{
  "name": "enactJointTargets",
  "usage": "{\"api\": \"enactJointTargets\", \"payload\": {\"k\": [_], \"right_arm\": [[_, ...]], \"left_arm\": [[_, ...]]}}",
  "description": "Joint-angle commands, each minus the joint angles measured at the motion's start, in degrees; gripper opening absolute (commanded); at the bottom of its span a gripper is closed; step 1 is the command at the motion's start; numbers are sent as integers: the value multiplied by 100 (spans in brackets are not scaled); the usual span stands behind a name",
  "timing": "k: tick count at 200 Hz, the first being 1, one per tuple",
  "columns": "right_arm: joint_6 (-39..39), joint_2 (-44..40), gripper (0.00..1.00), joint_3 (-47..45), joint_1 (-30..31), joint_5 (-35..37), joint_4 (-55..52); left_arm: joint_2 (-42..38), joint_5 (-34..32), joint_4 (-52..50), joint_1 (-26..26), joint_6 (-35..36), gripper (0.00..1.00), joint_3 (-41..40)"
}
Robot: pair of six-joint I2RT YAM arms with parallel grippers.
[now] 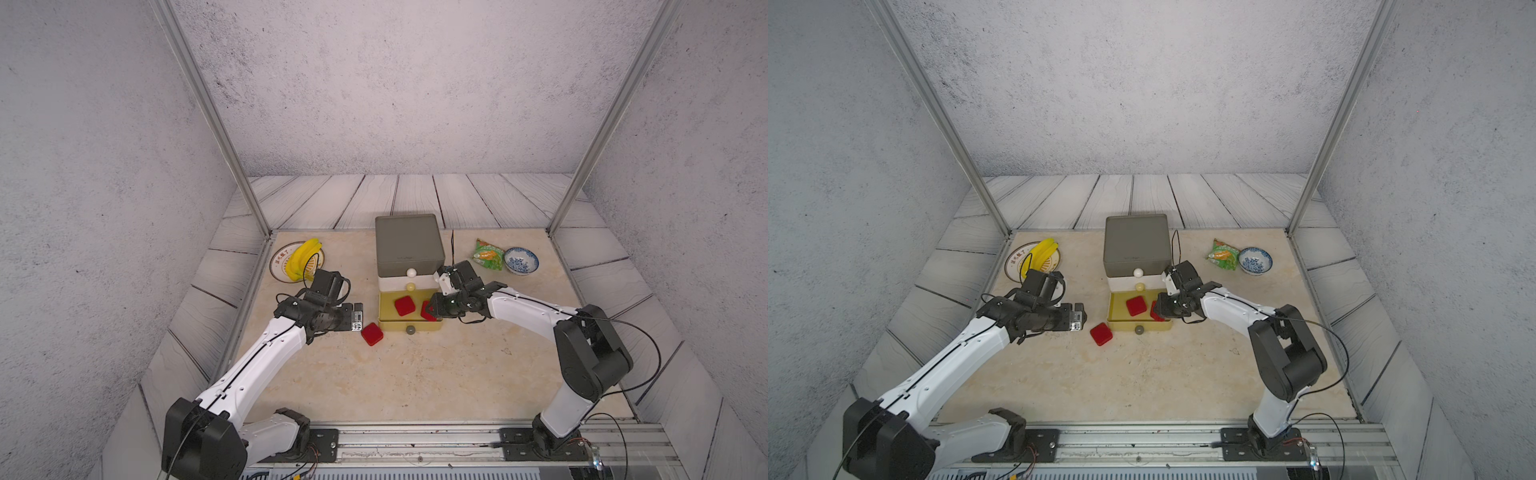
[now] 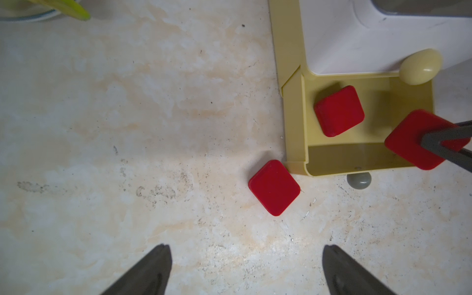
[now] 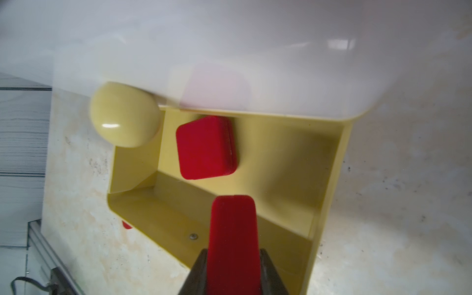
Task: Place the brooch boxes into the drawer by color
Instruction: Place the brooch box in the drawer.
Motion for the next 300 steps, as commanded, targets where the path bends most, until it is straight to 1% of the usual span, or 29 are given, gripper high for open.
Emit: {"api": "enactJointTargets", "payload": {"k": [1,43,70,88,96,108,114,124,133,149,169,205,219,228,239,248,260,271,285,300], "right_arm": [[-95,264,2,190,-50,132,390],[-32,587,3,347,-63,25,589],[3,619,3,371,-64,87,721],[25,562,6,257,-67,185,854],[42,536,9,195,-62,238,895],[60,497,19,123,-62,310,932],[60,476,27,101,-62,343,935],[60,429,43,60,-66,387,935],[60,390,51,34,-67,430,929],[15,281,59,7,-65,550,875],[-108,72,63,23,-62,729,719],[-396,-449,64,41,-60,1079,365],[-504,-636,61,32,-63,1113,250],[-536,-729,56,19,-68,1119,181],[-563,-827,42,-34,-61,1054,186],[-542,-869,29,-100,-64,1011,194],[-482,-929,17,-217,-61,941,248],[-385,-1047,14,-411,-51,897,411],[-269,-1266,14,-697,-56,869,674],[-230,-1448,17,-825,-52,843,713]], "left_arm": [[93,202,-62,87,-185,98,-84],[313,296,-23,88,-469,99,-223],[541,383,-119,89,-594,98,-244],[637,447,-31,87,-704,98,-316],[646,491,51,86,-757,99,-356],[646,544,157,94,-817,99,-422],[643,558,184,90,-836,99,-445],[651,561,221,88,-857,99,-457],[660,548,226,89,-857,99,-451],[688,539,232,88,-852,99,-457],[711,529,223,89,-864,99,-457],[704,528,284,90,-936,99,-493],[692,521,339,87,-967,99,-523],[721,552,391,89,-965,99,-553],[762,579,415,88,-1001,98,-567],[792,610,471,88,-1036,99,-603],[874,662,512,88,-1074,99,-621],[962,711,551,88,-1112,99,-601],[1103,747,605,88,-1156,98,-566],[1229,789,593,88,-1167,99,-488]]}}
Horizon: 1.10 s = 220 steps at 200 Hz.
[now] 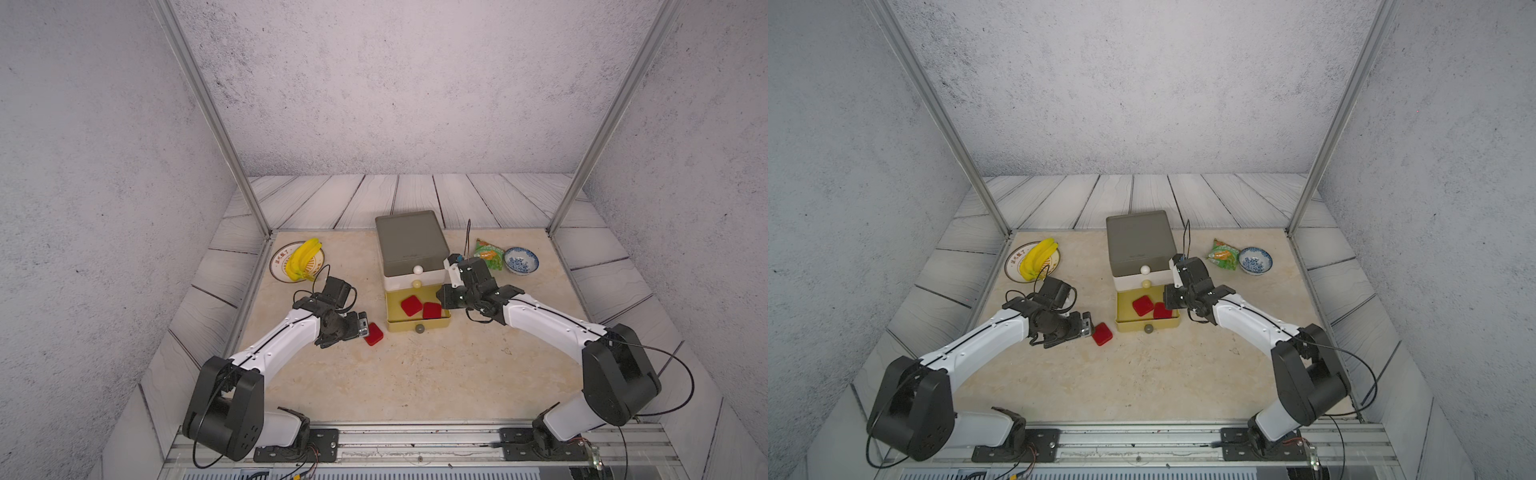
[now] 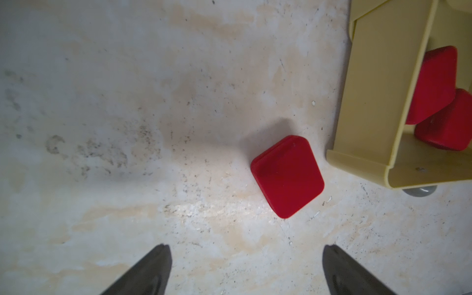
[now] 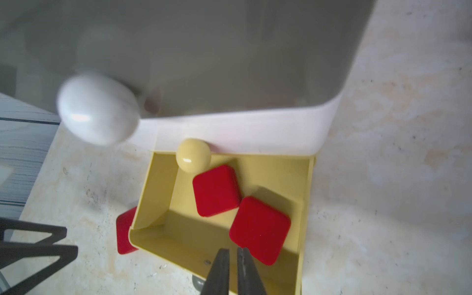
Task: Place the brooch boxes into the drawer by color
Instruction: Place the brooch box in the drawer, then pick up the brooch box from the center of the board.
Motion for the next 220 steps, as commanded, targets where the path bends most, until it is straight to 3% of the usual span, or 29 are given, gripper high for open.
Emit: {"api": "enactJointTargets", "payload": {"k": [1,80,139,220], "right_arm": [[113,-361,17,-221,-8,-75,147],[8,-1344,37,-784,-11,17,-270],[18,-1998,39,-1202,-12,227,-407],[-53,-2357,41,-1373,-22,306,-623]], "left_arm": [[174,111,44,33,-78,99,67],[972,460,-4,-14,529,99,568],[1564,423,-365,-46,1089,99,1190],[2183,87,-536,-213,825,99,1621]]}}
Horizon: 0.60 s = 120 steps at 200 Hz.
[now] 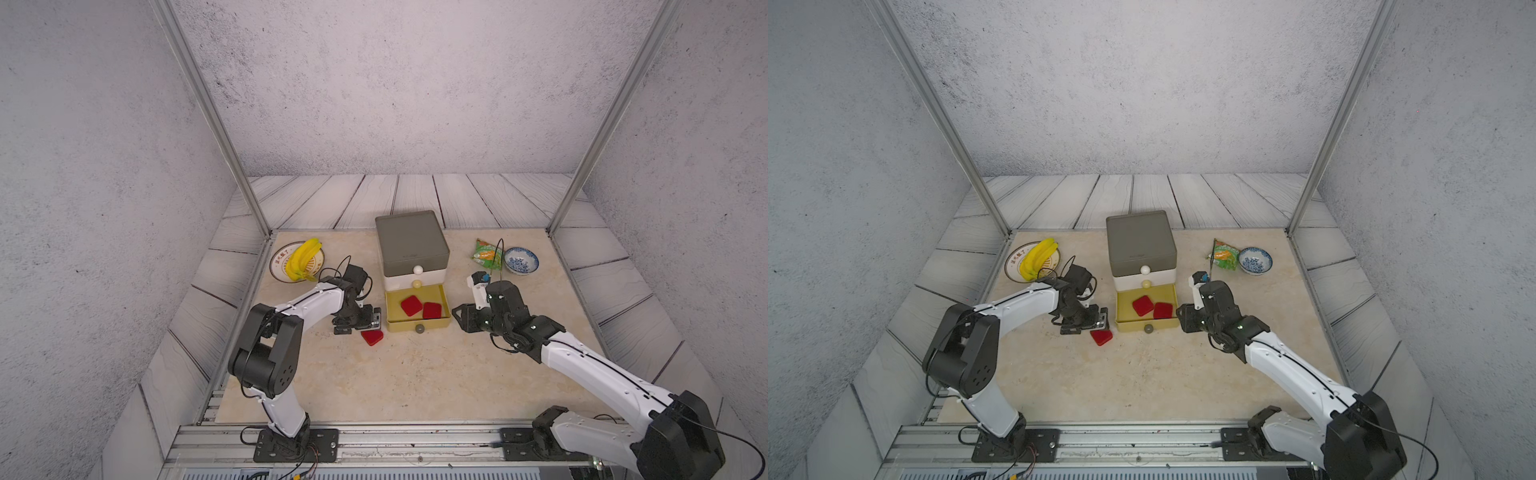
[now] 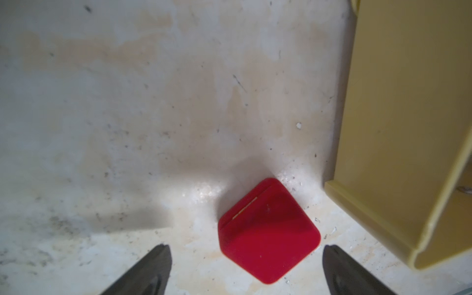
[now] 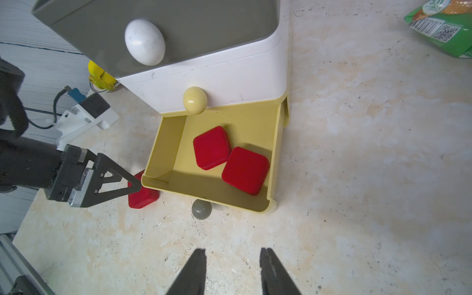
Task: Place the brooch boxes into the drawer by color
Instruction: Pick up the brooch box from the center of the board.
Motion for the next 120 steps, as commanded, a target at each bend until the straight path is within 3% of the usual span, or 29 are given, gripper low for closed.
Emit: {"api": "enactJointTargets", "payload": {"k": [1,120], "right_arm": [[-73,-163,41,-41,-21,107,-205],[-33,-156,42,-199,-29,-47,-211]], "left_arm": [[143,-204,-195,-31,-117,99,207],[565,-441,-95,-286,-637,99,542]]}}
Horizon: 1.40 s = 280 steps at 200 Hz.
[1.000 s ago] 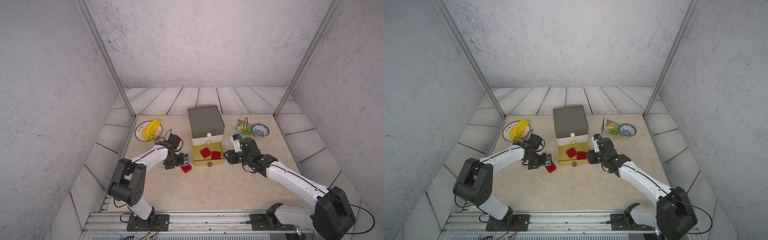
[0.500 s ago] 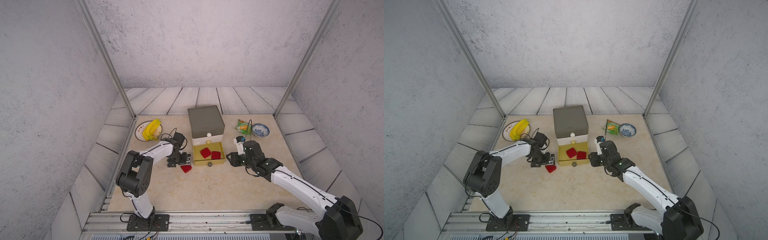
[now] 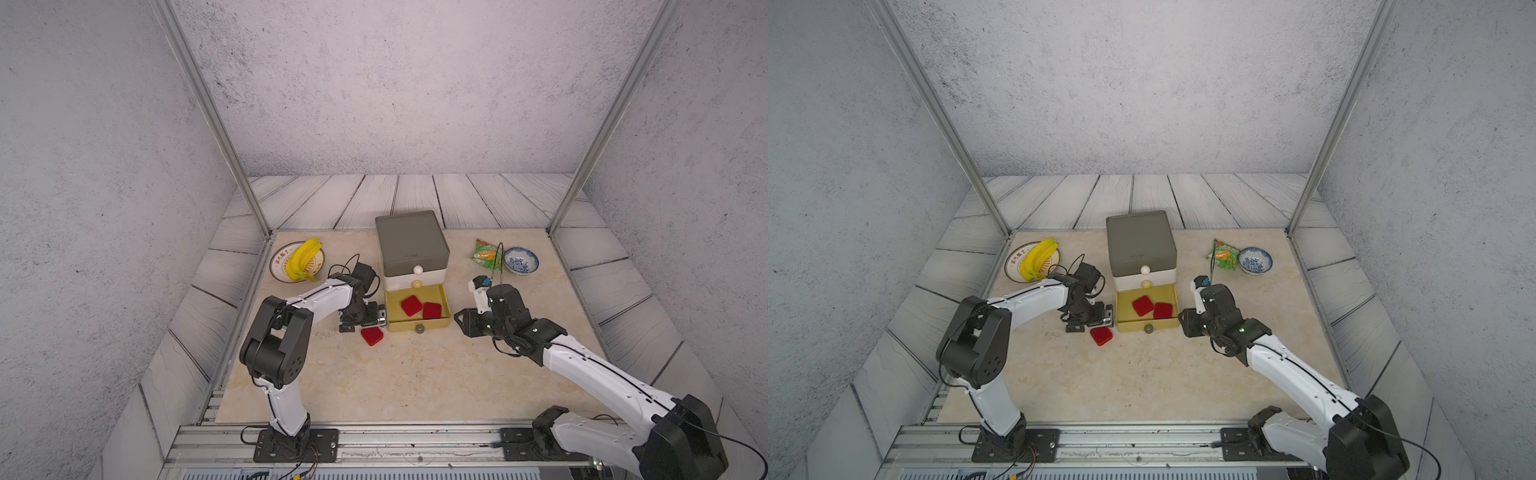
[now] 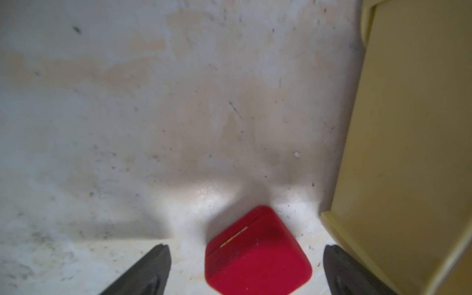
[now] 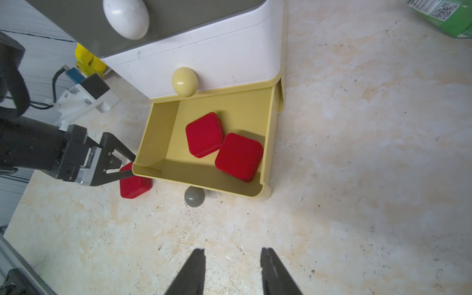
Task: Place the brooch boxes into the drawer by color
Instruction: Pick up the brooch box from the center of the board.
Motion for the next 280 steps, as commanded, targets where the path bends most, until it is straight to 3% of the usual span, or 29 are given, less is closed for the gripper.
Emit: {"api": "enactJointTargets", "payload": {"k": [1,29,64,190,211,247,280], "right_arm": [[-12,-43,42,-51,-18,-52,-36],[-33,-63,42,-76,-18,-64,-99],[-56,-88,42,-80,-32,-40,-142],[14,-9,42,-106,-37,-128,-72],[23,4,42,-103,-43,-143,-55],[23,-5,42,-69,-35,-180,-62],[74,-19,42,-87,-40,-323,-62]], "left_arm": [[139,-162,-99,-48,-73,99,167],[274,-259,-206,-48,-26,96,289],[287,-263,-210,-57,-18,81,287],[234,-452,-212,-153,-17,72,-96],[217,-465,-211,-153,-13,56,-160],[101,-507,-248,-158,-9,42,-187],[-161,-563,-366,-153,3,42,-171]]}}
